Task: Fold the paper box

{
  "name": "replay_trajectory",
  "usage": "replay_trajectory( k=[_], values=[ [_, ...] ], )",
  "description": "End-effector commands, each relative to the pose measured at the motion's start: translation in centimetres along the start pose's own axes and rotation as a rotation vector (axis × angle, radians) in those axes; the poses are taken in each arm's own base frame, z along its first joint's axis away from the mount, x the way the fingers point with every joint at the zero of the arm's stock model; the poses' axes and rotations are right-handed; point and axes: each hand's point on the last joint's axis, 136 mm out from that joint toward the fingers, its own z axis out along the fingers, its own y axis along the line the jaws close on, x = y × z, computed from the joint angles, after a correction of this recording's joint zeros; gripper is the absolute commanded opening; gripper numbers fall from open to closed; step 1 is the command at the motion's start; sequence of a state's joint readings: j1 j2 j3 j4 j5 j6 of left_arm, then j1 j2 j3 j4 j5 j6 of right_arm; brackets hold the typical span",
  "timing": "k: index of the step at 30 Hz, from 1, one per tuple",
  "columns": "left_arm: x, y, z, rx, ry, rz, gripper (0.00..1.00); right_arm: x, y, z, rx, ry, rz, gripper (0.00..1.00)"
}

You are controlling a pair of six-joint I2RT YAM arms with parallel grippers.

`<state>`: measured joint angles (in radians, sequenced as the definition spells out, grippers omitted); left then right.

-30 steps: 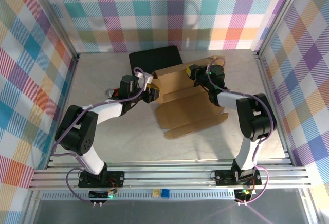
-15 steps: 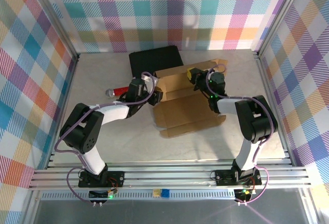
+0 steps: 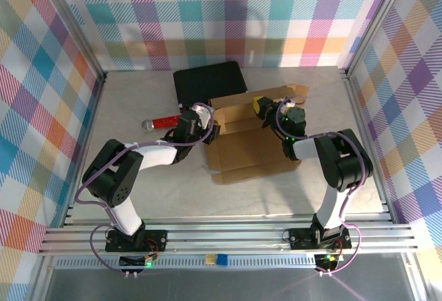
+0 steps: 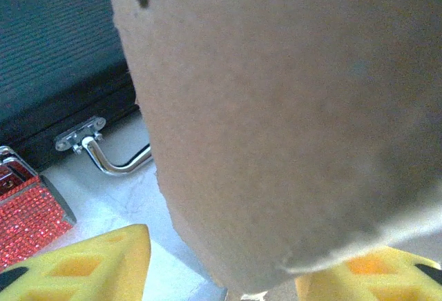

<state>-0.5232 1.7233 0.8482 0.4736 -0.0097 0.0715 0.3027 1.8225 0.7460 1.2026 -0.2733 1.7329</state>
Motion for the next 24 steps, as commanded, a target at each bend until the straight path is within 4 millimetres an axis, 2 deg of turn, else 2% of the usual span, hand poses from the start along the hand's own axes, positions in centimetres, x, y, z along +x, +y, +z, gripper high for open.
replay_trajectory(
  k=[1, 9, 24],
  values=[
    [0.5, 1.4, -0.9, -0.069, 0.031, 0.002, 0.57, 0.2, 0.0, 0.4, 0.013, 0.037, 0.008, 0.00],
    [-1.4, 1.2, -2.3, -0.060, 0.013, -0.024, 0.62, 0.2, 0.6, 1.0, 0.068, 0.030, 0.022, 0.00],
    [-2.2, 1.1, -3.5, -0.019, 0.003, -0.084, 0.69, -0.2, 0.5, 1.7, 0.048, 0.018, 0.024, 0.00]
  ],
)
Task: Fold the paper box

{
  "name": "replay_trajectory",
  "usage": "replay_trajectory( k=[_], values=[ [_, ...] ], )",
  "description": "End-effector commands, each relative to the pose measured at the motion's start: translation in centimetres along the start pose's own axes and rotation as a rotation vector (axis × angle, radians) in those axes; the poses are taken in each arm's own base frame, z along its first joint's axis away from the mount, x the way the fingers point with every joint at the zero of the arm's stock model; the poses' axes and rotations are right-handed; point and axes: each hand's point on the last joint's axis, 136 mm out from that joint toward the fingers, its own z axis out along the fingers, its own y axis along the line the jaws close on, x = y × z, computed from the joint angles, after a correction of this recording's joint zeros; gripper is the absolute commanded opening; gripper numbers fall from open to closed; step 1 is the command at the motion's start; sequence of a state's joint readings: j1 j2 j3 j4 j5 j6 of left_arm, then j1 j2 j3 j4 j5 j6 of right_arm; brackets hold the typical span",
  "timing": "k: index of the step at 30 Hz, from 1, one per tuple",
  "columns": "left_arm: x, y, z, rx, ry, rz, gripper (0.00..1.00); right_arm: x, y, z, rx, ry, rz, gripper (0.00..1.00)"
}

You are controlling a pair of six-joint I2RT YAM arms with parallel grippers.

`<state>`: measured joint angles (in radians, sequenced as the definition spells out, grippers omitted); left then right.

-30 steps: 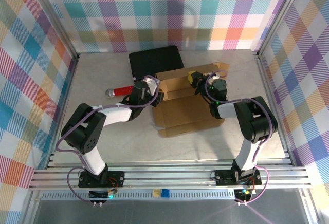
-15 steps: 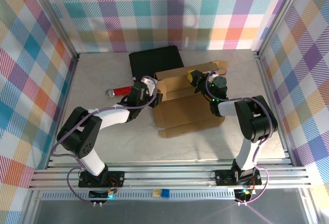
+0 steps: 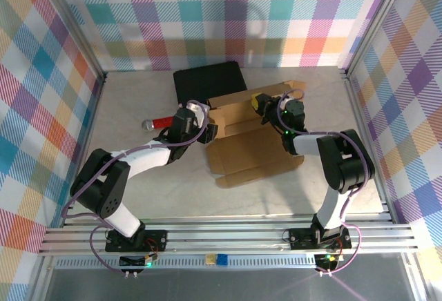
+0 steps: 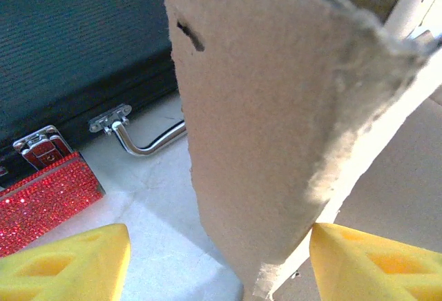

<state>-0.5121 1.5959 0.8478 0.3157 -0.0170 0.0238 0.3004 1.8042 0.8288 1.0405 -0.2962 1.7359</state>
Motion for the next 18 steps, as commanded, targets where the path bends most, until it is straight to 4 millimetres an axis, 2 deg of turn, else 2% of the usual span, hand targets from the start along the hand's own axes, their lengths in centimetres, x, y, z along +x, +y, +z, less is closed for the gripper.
replay_trajectory(
  k=[1, 6, 9, 15, 18],
  values=[
    [-1.3, 0.7, -0.8, -0.001, -0.030, -0.043, 0.70, -0.1, -0.1, 0.5, -0.006, 0.011, 0.003, 0.00],
    [-2.1, 0.1, -1.2, 0.099, -0.028, -0.101, 0.75, -0.2, 0.1, 0.5, 0.017, -0.001, 0.007, 0.00],
    [-2.4, -0.4, -1.0, 0.150, -0.012, -0.118, 0.74, -0.3, 0.4, 0.6, 0.033, -0.015, 0.008, 0.00],
    [-3.4, -1.4, -1.4, 0.259, -0.022, -0.149, 0.75, -0.7, -0.6, 0.6, 0.108, -0.047, 0.045, 0.00],
    [-3.5, -1.3, -1.6, 0.277, 0.001, -0.160, 0.81, -0.8, -0.2, 0.7, 0.121, -0.059, 0.032, 0.00]
  ],
)
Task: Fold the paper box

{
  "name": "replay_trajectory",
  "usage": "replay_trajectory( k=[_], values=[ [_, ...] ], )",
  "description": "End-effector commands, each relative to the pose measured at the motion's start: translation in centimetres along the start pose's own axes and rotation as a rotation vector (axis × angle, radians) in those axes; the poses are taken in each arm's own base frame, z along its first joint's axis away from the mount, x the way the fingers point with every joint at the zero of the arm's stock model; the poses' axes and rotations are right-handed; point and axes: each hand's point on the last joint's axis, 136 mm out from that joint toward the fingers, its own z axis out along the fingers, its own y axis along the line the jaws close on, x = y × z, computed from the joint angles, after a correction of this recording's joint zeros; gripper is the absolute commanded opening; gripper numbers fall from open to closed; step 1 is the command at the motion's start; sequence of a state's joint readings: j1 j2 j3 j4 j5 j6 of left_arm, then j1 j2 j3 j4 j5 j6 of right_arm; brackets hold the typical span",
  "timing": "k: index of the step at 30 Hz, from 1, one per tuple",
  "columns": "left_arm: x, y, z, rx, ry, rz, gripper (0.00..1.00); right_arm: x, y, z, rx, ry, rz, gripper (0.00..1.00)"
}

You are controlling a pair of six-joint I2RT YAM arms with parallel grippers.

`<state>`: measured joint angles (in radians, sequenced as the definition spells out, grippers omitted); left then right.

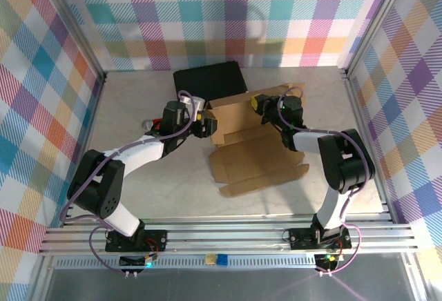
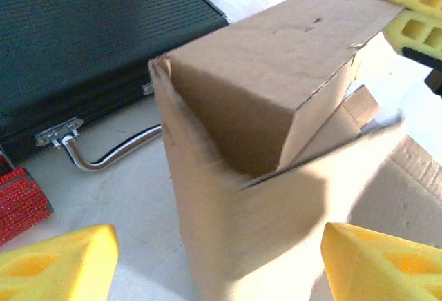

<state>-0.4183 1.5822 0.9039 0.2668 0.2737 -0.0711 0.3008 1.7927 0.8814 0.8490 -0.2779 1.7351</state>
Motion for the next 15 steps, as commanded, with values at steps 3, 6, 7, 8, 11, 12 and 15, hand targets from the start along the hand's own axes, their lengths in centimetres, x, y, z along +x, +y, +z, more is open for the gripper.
replay_trajectory(
  k=[3, 6, 7, 8, 11, 12, 15],
  values=[
    [-1.1, -0.8, -0.4, 0.089, 0.011, -0.032, 0.82, 0.0, 1.6, 0.4, -0.012, -0.020, -0.012, 0.00],
    [-0.7, -0.5, -0.1, 0.087, 0.036, -0.041, 0.79, 0.0, 2.1, 0.7, -0.036, -0.020, -0.021, 0.00],
    [-0.6, -0.4, -0.1, 0.084, 0.030, -0.041, 0.79, 0.0, 2.2, 0.8, -0.046, -0.016, -0.024, 0.00],
    [-0.5, -0.4, -0.1, 0.082, 0.028, -0.045, 0.79, 0.0, 2.5, 0.9, -0.064, -0.016, -0.031, 0.00],
    [-0.3, -0.2, -0.2, 0.073, 0.028, -0.047, 0.79, 0.0, 3.0, 1.4, -0.107, 0.003, -0.041, 0.00],
    [-0.1, -0.1, -0.2, 0.066, 0.029, -0.046, 0.79, 0.2, 3.2, 1.5, -0.120, 0.013, -0.044, 0.00],
    [0.2, 0.5, -0.1, 0.041, 0.033, -0.036, 0.78, 0.4, 2.5, 1.3, -0.105, 0.031, -0.048, 0.00]
  ],
)
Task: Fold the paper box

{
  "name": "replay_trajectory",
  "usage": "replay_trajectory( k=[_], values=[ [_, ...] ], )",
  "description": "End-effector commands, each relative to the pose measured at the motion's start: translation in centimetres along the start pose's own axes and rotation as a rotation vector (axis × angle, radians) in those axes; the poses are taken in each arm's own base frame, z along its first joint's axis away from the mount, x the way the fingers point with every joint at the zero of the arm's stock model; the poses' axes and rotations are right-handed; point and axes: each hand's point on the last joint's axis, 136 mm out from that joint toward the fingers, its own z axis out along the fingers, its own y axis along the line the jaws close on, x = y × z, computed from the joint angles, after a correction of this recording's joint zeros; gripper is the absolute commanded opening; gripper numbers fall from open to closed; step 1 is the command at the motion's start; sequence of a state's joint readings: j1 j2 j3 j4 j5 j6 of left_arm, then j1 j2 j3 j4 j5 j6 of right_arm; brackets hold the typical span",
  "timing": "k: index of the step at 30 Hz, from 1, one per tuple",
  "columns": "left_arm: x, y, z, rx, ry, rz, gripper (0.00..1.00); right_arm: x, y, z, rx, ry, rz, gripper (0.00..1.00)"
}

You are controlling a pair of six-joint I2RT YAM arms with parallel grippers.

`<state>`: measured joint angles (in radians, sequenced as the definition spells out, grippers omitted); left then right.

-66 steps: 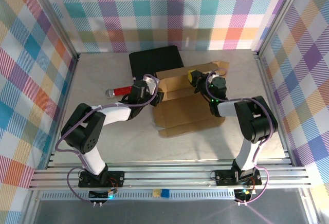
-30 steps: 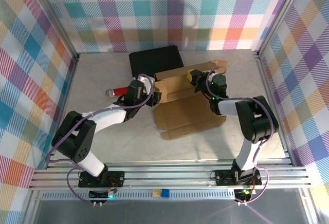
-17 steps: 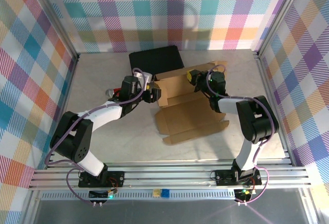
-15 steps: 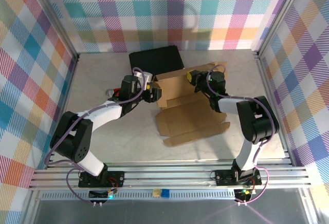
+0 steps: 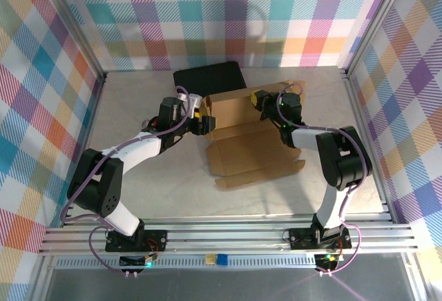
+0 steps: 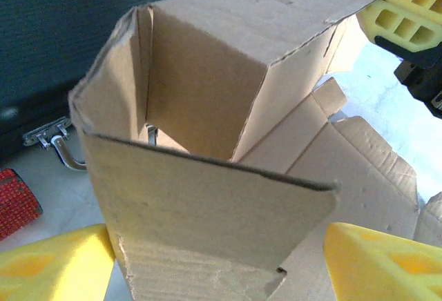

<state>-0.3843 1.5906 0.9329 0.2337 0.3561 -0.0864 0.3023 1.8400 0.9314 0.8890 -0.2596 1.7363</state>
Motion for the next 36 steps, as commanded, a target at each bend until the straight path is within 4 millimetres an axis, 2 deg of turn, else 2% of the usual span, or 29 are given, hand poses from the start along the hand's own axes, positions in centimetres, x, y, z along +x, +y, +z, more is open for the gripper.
replay_trajectory(
  k=[1, 6, 15, 24, 31, 36],
  values=[
    [0.6, 0.5, 0.1, -0.012, 0.017, -0.001, 0.78, 0.9, 1.2, -0.1, -0.056, 0.041, -0.033, 0.00],
    [1.4, 0.7, 0.4, -0.009, 0.030, -0.010, 0.77, 1.4, -0.2, -0.7, -0.046, 0.073, -0.055, 0.00],
    [1.9, 0.4, -0.2, 0.003, 0.013, -0.055, 0.76, 1.0, -0.2, -1.3, -0.118, 0.104, -0.097, 0.00],
    [2.9, -0.9, 0.1, 0.025, 0.016, -0.080, 0.73, 0.7, -1.0, -1.6, -0.189, 0.162, -0.125, 0.00],
    [3.4, -1.9, 0.5, 0.028, 0.015, -0.084, 0.67, 0.2, -1.7, -2.8, -0.168, 0.187, -0.140, 0.00],
    [3.9, -2.9, 0.9, 0.028, 0.021, -0.074, 0.59, 0.1, -1.5, -2.8, -0.169, 0.215, -0.154, 0.00]
  ],
)
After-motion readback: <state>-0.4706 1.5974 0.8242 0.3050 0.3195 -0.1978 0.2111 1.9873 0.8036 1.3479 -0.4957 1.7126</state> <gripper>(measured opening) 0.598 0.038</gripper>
